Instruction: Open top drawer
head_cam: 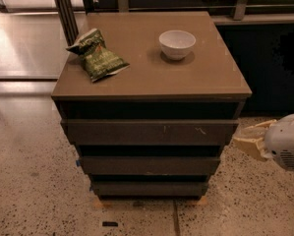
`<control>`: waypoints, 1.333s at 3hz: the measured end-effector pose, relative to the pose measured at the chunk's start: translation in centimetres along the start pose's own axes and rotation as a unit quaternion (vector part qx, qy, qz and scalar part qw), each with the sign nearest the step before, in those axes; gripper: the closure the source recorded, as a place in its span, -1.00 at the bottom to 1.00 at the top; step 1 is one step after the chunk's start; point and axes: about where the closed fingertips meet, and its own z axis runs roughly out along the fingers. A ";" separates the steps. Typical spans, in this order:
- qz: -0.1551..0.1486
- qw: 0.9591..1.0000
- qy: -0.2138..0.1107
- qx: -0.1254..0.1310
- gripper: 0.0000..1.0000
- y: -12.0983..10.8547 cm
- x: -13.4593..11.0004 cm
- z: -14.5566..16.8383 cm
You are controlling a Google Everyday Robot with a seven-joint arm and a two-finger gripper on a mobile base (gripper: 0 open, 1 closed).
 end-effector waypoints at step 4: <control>-0.006 0.993 -0.119 0.021 1.00 -0.8 1.7 8.3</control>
Offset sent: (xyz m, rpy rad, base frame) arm 0.0469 0.0083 -0.0805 0.1349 -0.2711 0.0258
